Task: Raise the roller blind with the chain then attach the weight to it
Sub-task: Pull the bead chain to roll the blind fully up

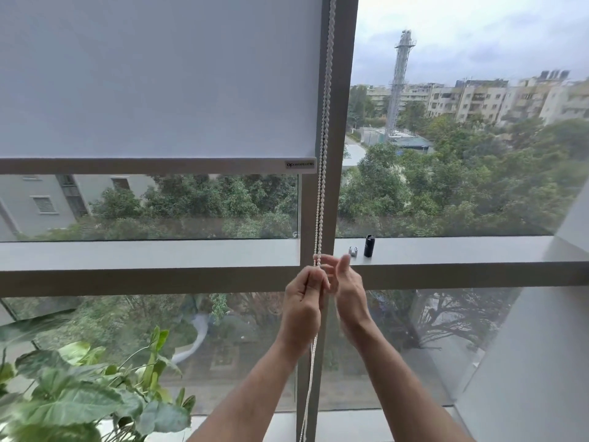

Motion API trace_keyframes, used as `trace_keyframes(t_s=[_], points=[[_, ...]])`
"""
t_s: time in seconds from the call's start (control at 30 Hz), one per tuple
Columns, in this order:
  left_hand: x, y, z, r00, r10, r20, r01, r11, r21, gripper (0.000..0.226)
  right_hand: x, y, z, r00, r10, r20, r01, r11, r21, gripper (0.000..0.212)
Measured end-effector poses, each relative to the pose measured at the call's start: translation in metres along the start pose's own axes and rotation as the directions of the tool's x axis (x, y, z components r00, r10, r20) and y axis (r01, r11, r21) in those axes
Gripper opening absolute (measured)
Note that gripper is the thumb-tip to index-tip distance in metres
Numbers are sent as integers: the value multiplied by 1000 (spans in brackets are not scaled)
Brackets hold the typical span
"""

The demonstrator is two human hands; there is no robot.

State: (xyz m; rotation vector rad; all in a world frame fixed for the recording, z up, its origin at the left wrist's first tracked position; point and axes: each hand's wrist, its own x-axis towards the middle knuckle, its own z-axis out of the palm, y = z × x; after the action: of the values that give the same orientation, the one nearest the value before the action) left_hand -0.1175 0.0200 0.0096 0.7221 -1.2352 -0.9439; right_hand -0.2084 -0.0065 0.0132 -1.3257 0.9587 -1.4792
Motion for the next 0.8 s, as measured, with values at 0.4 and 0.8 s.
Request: trace_keyframes(t_s=[0.4, 0.8], points=[[-5, -21, -15, 996, -57, 70, 48, 991, 123, 27, 61, -146, 59, 922, -387, -7, 381, 905, 189, 46], [83, 74, -24, 996, 67, 59, -75, 987, 140, 53, 32, -97, 52, 923, -379, -62, 384, 915, 126, 44]])
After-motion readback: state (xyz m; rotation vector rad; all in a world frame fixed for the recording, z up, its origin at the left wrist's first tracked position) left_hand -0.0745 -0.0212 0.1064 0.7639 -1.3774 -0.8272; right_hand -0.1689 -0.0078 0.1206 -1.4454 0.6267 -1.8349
